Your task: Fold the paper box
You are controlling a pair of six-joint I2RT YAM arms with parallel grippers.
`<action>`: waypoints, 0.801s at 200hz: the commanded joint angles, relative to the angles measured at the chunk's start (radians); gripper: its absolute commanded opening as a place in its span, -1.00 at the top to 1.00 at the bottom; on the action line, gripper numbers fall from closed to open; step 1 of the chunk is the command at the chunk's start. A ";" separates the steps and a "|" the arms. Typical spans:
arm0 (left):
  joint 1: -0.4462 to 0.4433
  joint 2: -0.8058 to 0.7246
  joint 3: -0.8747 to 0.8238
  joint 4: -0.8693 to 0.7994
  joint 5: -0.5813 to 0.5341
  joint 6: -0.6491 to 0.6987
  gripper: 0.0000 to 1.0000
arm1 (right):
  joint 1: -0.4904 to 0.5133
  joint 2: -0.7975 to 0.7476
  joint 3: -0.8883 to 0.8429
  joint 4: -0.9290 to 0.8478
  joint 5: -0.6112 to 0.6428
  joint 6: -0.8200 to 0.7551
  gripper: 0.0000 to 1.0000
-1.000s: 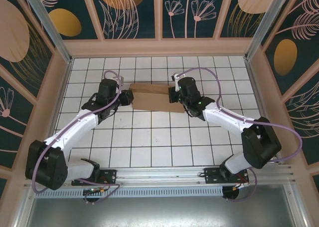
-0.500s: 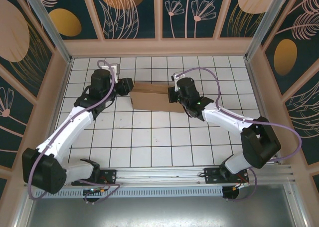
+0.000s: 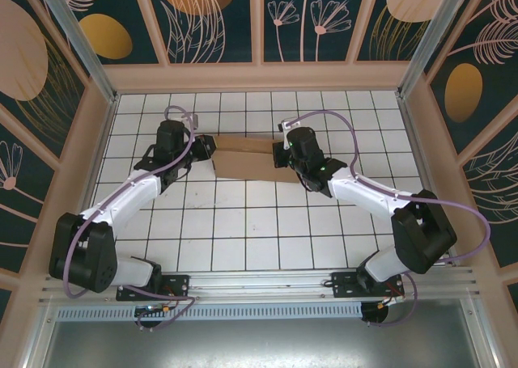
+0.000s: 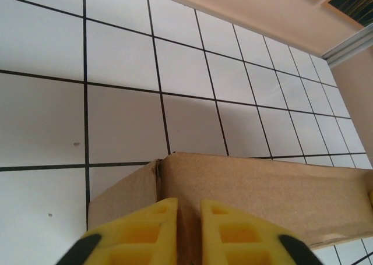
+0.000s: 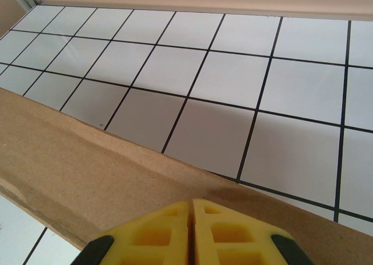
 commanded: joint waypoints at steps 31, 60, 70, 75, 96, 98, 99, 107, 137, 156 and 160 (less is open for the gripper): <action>-0.003 -0.005 -0.044 0.033 0.056 -0.038 0.92 | 0.015 0.054 -0.047 -0.153 -0.010 0.031 0.79; 0.017 0.035 -0.082 0.000 0.027 -0.042 0.95 | 0.015 0.052 -0.047 -0.170 -0.011 0.020 0.78; 0.023 0.054 -0.096 -0.002 0.037 -0.046 0.96 | 0.014 0.050 -0.044 -0.177 -0.022 0.012 0.75; 0.024 0.063 -0.104 -0.001 0.043 -0.046 0.96 | 0.014 0.049 -0.041 -0.183 -0.031 0.006 0.73; 0.024 0.091 -0.117 -0.015 0.052 -0.048 0.87 | 0.010 0.027 -0.001 -0.214 -0.059 -0.017 0.61; 0.024 0.092 -0.118 -0.016 0.051 -0.049 0.86 | 0.011 0.025 0.005 -0.217 -0.063 -0.019 0.60; 0.025 0.092 -0.118 -0.018 0.050 -0.049 0.85 | 0.011 0.023 0.007 -0.219 -0.065 -0.020 0.59; 0.024 0.091 -0.124 -0.022 0.043 -0.049 0.80 | 0.008 0.008 0.029 -0.233 -0.082 -0.029 0.55; 0.024 0.086 -0.130 -0.044 0.015 -0.039 0.51 | -0.008 -0.048 0.107 -0.239 -0.159 -0.059 0.39; 0.024 0.091 -0.127 -0.048 0.010 -0.040 0.51 | -0.058 -0.084 0.127 -0.231 -0.206 -0.031 0.30; 0.024 0.090 -0.127 -0.047 0.010 -0.040 0.51 | -0.073 -0.093 0.128 -0.231 -0.216 -0.022 0.26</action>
